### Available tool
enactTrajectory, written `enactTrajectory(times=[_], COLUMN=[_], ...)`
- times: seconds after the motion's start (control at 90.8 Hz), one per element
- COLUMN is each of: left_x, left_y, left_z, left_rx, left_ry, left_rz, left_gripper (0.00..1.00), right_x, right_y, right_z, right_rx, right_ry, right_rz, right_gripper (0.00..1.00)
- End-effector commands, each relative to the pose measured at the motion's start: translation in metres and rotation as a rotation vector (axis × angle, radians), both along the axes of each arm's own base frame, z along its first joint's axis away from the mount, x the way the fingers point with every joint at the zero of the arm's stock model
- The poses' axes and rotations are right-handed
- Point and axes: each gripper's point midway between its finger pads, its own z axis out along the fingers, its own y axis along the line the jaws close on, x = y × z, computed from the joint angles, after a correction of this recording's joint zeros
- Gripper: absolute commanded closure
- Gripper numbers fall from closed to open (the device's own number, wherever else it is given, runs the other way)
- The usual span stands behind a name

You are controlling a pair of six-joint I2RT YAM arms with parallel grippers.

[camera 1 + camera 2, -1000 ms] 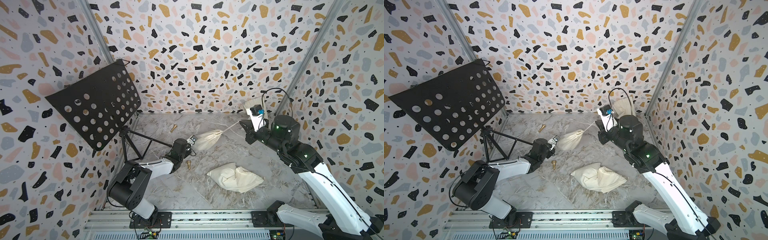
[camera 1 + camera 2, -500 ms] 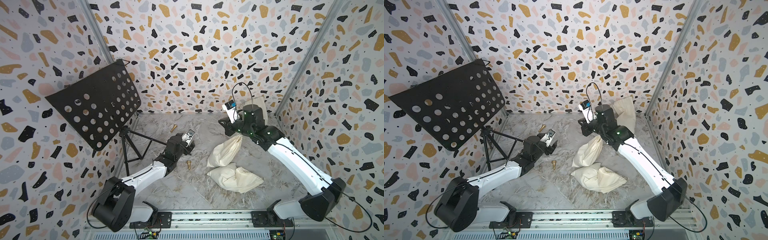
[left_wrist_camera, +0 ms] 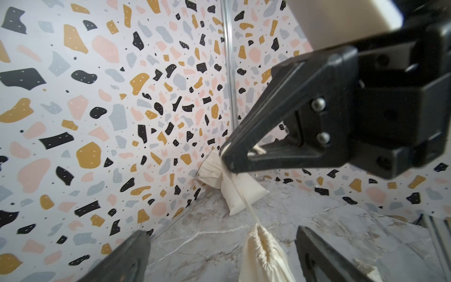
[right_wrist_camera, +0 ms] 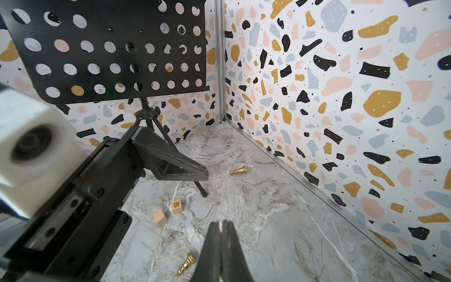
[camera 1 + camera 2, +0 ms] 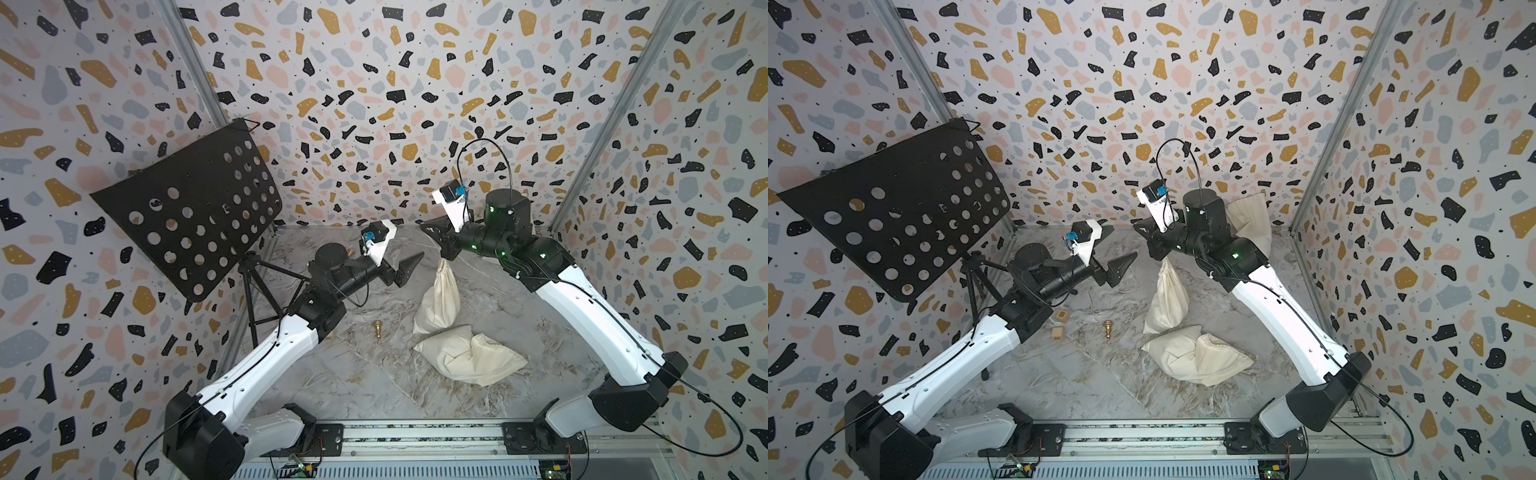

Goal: Close the soil bag
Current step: Frap the soil bag at the center of the board.

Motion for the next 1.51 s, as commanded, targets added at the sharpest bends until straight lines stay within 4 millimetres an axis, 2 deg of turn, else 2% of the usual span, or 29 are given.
enactTrajectory(times=[0.0, 0.231, 0.352, 0.495, 0.694, 0.76, 0.815, 0.87, 0.958, 1.046, 1.134, 1.288, 1.387, 1.497], left_x=[-0.009, 0.012, 0.017, 0.022, 0.020, 0.022, 0.026, 0.030, 0.032, 0.033, 0.032, 0.031, 0.030, 0.029], left_y=[-0.013, -0.028, -0.035, -0.039, -0.035, -0.029, -0.023, -0.017, -0.011, -0.011, -0.011, -0.012, -0.014, -0.015], left_z=[0.014, 0.015, 0.010, 0.008, 0.024, 0.031, 0.032, 0.034, 0.036, 0.038, 0.040, 0.042, 0.041, 0.043], left_rx=[-0.037, 0.002, 0.006, 0.003, -0.042, -0.058, -0.063, -0.066, -0.074, -0.084, -0.099, -0.114, -0.119, -0.126], left_ry=[0.017, 0.048, 0.055, 0.063, 0.053, 0.059, 0.078, 0.089, 0.109, 0.131, 0.148, 0.164, 0.173, 0.175], left_rz=[-0.096, -0.104, -0.116, -0.121, -0.107, -0.071, -0.024, 0.019, 0.055, 0.059, 0.054, 0.043, 0.029, 0.019], left_gripper=[0.09, 0.24, 0.37, 0.57, 1.00, 1.00, 1.00, 1.00, 1.00, 1.00, 1.00, 1.00, 1.00, 1.00], right_x=[-0.018, -0.024, -0.026, -0.030, -0.033, -0.031, -0.026, -0.022, -0.013, -0.005, 0.004, 0.020, 0.030, 0.036], right_y=[0.001, 0.005, 0.003, 0.003, -0.004, -0.012, -0.021, -0.030, -0.044, -0.049, -0.043, -0.026, -0.019, -0.010], right_z=[0.025, 0.032, 0.037, 0.039, 0.036, 0.029, 0.021, 0.010, -0.021, -0.054, -0.073, -0.078, -0.074, -0.068], right_rx=[0.038, 0.066, 0.075, 0.085, 0.069, 0.047, 0.024, -0.002, -0.074, -0.136, -0.144, -0.116, -0.092, -0.077], right_ry=[-0.040, -0.040, -0.051, -0.055, -0.081, -0.096, -0.113, -0.135, -0.134, -0.111, -0.092, -0.075, -0.079, -0.086], right_rz=[0.061, 0.093, 0.091, 0.103, 0.086, 0.049, -0.002, -0.054, -0.129, -0.162, -0.160, -0.150, -0.158, -0.136], right_gripper=[1.00, 1.00, 1.00, 1.00, 1.00, 0.99, 0.78, 0.69, 0.58, 0.45, 0.42, 0.40, 0.45, 0.58])
